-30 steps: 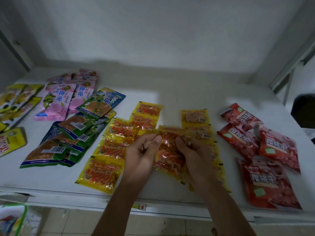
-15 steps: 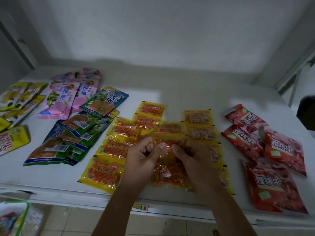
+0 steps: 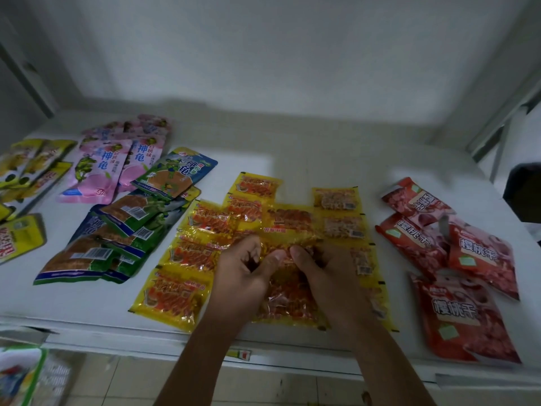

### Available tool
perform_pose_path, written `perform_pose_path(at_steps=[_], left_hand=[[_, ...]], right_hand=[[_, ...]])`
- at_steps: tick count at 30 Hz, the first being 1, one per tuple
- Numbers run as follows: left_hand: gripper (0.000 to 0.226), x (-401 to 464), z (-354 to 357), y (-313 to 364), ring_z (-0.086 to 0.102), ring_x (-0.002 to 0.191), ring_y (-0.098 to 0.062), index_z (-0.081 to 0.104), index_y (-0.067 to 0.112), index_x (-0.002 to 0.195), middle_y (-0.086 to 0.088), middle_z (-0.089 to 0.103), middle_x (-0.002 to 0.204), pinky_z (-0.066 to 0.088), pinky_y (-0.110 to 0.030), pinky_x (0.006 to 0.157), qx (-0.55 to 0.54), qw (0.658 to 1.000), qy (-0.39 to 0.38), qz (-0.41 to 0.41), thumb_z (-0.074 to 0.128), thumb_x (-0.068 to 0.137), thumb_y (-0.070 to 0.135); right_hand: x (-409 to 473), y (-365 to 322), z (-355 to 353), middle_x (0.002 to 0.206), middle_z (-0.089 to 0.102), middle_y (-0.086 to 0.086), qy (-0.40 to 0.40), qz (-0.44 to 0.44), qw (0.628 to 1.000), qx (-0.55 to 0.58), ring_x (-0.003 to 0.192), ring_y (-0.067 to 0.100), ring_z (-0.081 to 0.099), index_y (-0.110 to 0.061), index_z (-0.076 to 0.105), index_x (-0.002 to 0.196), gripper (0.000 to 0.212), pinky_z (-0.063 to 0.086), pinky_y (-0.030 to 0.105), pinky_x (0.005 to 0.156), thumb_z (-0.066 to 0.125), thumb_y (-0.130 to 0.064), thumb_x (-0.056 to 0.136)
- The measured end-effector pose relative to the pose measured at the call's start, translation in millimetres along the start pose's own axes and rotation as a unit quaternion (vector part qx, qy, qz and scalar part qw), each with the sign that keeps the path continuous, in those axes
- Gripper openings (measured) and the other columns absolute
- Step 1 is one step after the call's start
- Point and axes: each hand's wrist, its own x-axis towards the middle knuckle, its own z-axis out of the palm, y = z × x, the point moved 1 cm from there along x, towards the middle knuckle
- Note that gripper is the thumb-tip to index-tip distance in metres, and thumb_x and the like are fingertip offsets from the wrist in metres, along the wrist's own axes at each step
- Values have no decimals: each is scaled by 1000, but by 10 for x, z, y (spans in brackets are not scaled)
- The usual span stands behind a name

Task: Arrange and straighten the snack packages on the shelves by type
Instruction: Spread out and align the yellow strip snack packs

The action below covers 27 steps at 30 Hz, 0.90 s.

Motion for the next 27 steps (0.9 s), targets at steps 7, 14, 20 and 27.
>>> perform_pose_path(at_steps=[7,14,20,27], left_hand=[[52,-8,11,11,29,55,-7,36,4,65,3,28,58,27,-22,53,-36,999,-5,19,67,96,33],[18,-43,17,48,57,71,-41,68,3,82,-28,60,77,51,-47,68,-141,988,-60,-9,63,90,18],[53,-19,31,62,36,60,-34,50,0,83,-18,36,67,36,-45,56,-97,995,-14,-8,59,100,49],[43,16,-16,31,26,52,-7,35,-1,73,3,27,59,28,-17,49,-63,998,21,-2,66,100,13]], right_hand=[[10,-11,47,74,71,17,-10,2,998,64,69,35,68,-3,71,81,68,55,46,66,63,-70,91],[76,-6,-11,103,81,8,9,79,968,238,99,26,78,-20,85,100,21,59,55,96,66,-29,100],[56,58,-7,108,80,9,6,76,968,239,103,30,77,-20,82,104,16,58,60,96,71,-12,96],[13,46,37,99,80,1,8,7,992,128,95,25,77,-29,79,104,9,60,62,88,72,-32,98]])
